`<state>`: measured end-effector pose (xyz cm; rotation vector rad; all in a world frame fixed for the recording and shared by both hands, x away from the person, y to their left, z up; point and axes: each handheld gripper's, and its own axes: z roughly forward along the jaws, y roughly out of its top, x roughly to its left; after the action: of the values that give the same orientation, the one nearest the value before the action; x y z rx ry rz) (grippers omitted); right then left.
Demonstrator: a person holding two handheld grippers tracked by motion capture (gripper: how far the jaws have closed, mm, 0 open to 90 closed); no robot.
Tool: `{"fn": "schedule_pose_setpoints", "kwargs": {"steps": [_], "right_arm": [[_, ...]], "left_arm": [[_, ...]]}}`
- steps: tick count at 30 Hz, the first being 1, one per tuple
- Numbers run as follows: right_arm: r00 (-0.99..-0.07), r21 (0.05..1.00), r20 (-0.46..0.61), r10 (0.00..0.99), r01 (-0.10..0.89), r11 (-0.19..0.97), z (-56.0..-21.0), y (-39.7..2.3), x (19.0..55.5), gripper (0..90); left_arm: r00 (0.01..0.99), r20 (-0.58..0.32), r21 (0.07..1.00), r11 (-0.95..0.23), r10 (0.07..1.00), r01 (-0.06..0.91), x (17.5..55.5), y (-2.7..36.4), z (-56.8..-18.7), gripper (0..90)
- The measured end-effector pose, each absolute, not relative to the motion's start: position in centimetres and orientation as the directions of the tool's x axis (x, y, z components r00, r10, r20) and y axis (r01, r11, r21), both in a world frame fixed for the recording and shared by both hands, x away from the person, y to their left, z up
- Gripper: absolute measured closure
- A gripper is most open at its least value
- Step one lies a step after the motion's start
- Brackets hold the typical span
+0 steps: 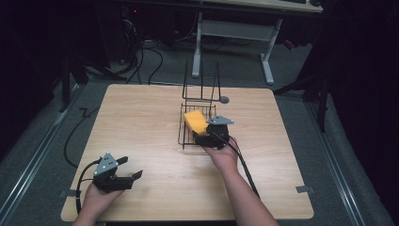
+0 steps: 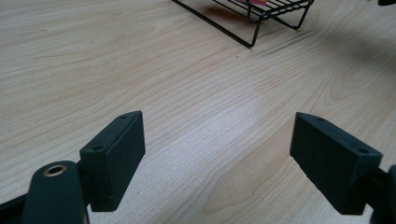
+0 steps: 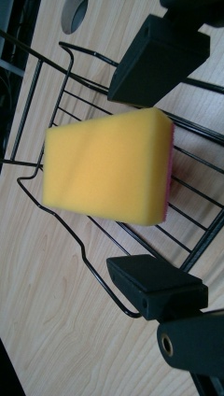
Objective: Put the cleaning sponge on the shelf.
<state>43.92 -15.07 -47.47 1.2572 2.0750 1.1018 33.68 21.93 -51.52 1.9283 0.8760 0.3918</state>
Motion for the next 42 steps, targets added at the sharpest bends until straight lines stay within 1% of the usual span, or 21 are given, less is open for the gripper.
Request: {"fn": "schedule_pose_setpoints", "kwargs": {"steps": [7, 12, 16, 24, 25, 34, 42], "right_arm": [[-0.473, 0.832, -0.005, 0.881, 0.487, 0.266, -47.8, -16.4, 42.4, 15.6], [-0.463, 0.818, -0.038, 0.886, 0.495, 0.294, -48.3, -17.5, 41.4, 15.0], [-0.472, 0.812, -0.035, 0.881, 0.501, 0.3, -48.6, -18.2, 40.9, 14.3], [-0.467, 0.818, -0.019, 0.884, 0.501, 0.282, -49.2, -20.4, 39.2, 13.2], [-0.456, 0.819, -0.022, 0.89, 0.502, 0.278, -49.4, -21.0, 38.8, 11.9], [-0.433, 0.821, -0.01, 0.902, 0.512, 0.255, -49.9, -23.3, 37.3, 11.3], [-0.396, 0.831, -0.003, 0.918, 0.51, 0.222, -50.6, -26.0, 35.1, 11.2]], "left_arm": [[0.694, -0.081, 0.861, -0.3, 0.716, 0.41, 33.7, 21.8, -51.6, 18.5], [0.692, -0.08, 0.86, -0.302, 0.717, 0.411, 33.7, 21.7, -51.6, 18.4], [0.695, -0.076, 0.856, -0.311, 0.715, 0.413, 33.7, 21.6, -51.7, 18.1], [0.693, -0.071, 0.852, -0.317, 0.717, 0.416, 33.8, 21.4, -51.8, 17.8], [0.692, -0.072, 0.852, -0.317, 0.718, 0.417, 33.8, 21.4, -51.8, 17.7], [0.689, -0.07, 0.851, -0.318, 0.722, 0.419, 33.8, 21.3, -51.9, 17.1], [0.685, -0.068, 0.849, -0.319, 0.726, 0.422, 33.8, 21.3, -52.0, 17.1]]}}
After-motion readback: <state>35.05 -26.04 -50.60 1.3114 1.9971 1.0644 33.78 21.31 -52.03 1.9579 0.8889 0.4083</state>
